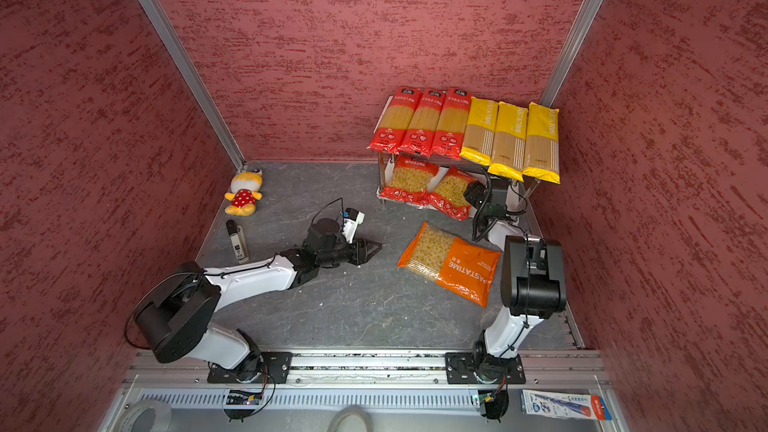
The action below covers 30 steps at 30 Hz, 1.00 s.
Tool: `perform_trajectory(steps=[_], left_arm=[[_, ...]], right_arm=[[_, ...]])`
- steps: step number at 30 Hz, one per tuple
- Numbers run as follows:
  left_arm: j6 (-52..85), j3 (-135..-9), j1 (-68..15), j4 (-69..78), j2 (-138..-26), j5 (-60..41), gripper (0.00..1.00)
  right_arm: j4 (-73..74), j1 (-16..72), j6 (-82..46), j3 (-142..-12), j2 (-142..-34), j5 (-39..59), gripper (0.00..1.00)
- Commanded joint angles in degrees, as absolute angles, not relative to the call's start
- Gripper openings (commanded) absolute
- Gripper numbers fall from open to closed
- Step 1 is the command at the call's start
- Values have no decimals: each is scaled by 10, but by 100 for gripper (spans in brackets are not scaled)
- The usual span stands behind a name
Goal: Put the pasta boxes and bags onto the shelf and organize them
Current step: 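Push the fusilli bag beside the first one on the lower shelf with the right gripper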
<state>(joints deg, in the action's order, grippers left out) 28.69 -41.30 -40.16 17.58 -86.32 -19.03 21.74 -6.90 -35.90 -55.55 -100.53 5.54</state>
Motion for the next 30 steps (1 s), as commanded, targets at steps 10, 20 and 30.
perform_trajectory(steps=[10,20,30], left_arm=[[285,-410,-406,182,-854,-179,43],[271,-410,-405,164,-841,-171,44],[270,-400,-405,171,-822,-165,45]], right_arm=[[228,-36,-342,-695,-1134,233,43],[191,-25,-338,-715,-1135,242,51],[132,-43,-318,-642,-1016,216,67]])
